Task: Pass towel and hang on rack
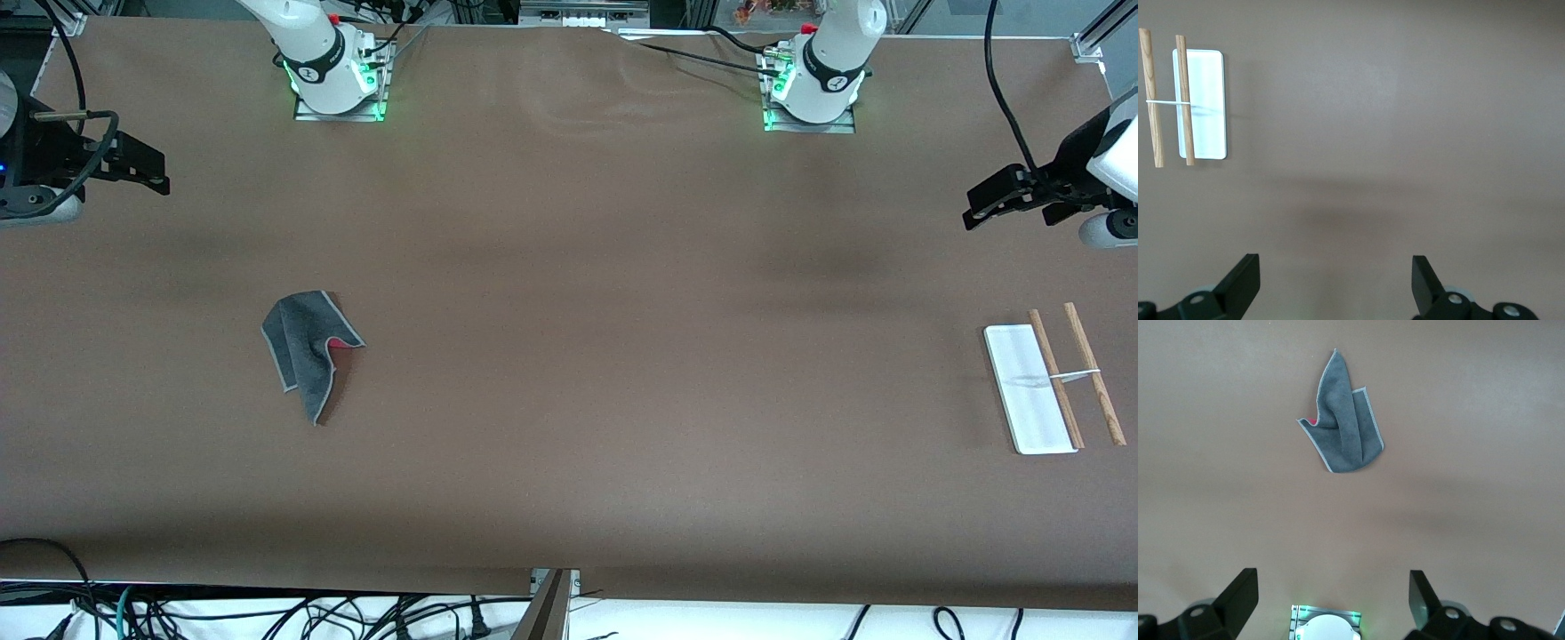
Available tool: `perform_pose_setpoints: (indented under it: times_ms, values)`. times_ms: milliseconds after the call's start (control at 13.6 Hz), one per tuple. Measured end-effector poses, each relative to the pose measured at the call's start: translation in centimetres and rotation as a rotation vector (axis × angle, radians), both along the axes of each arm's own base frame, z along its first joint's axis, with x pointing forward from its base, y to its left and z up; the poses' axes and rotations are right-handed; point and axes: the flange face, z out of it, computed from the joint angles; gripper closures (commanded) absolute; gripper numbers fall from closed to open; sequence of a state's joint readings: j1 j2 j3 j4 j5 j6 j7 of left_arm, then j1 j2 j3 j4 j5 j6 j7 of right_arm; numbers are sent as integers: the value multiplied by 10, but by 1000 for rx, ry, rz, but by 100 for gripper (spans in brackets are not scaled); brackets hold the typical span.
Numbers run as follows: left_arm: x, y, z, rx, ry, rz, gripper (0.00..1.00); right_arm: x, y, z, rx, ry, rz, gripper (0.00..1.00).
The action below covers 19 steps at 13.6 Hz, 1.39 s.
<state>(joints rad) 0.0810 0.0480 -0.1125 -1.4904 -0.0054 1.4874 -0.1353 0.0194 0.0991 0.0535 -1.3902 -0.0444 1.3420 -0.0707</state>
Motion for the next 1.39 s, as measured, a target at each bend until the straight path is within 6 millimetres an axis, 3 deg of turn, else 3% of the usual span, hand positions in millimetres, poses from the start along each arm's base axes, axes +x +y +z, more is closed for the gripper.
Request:
perform_pose_setpoints:
  times_ms: [1393]
  values:
    - [2,-5,0,-1,-7,-8,0,9,0,-9,2,-8,1,0]
